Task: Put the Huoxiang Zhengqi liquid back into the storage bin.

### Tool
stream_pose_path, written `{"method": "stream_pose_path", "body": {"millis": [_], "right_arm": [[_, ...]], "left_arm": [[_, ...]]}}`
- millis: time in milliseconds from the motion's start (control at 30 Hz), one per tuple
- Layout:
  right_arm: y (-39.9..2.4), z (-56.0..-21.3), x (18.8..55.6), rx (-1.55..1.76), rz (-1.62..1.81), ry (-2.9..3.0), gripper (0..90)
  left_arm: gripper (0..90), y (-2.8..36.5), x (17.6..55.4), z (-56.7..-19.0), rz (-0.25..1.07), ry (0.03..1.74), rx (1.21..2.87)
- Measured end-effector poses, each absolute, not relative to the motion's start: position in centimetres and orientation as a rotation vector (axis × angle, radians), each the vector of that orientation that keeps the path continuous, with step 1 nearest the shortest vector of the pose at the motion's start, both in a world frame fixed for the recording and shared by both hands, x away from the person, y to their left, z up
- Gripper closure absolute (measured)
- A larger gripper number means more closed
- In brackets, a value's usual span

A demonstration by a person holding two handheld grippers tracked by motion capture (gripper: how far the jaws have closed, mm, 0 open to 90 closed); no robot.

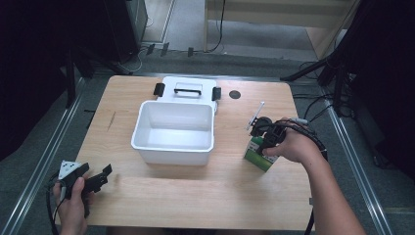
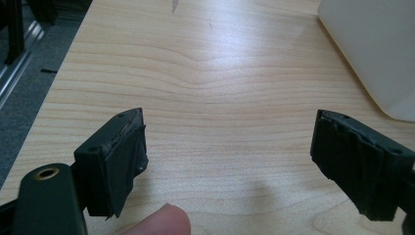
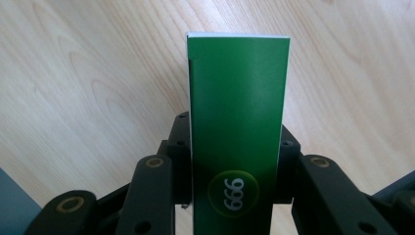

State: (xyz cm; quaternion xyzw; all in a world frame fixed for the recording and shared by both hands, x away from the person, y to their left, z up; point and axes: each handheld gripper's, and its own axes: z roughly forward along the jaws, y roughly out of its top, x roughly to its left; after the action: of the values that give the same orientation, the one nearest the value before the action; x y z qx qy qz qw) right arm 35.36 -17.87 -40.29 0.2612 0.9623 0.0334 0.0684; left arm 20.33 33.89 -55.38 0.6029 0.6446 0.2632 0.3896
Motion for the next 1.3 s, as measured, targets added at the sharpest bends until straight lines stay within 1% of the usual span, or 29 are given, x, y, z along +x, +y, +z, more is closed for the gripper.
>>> {"method": "stream_pose_path", "body": {"millis": [67, 167, 667, 1300], "right_arm": [[-17.8, -40.1, 35.3, 0.761, 0.1, 2.9, 64.6], [-17.6, -39.2, 35.3, 0.619, 0.116, 2.906, 64.6], [-15.9, -34.8, 36.7, 0.451, 0.197, 2.919, 64.6], [-11.4, -29.2, 38.2, 0.297, 0.192, 2.908, 64.5]], "left_arm": [[14.3, 33.9, 20.3, -55.4, 0.669, 1.639, 1.532], [14.4, 33.9, 20.3, -55.4, 0.669, 1.638, 1.532], [14.4, 33.9, 20.4, -55.4, 0.662, 1.643, 1.532], [14.4, 33.9, 20.4, -55.4, 0.665, 1.643, 1.526]]}}
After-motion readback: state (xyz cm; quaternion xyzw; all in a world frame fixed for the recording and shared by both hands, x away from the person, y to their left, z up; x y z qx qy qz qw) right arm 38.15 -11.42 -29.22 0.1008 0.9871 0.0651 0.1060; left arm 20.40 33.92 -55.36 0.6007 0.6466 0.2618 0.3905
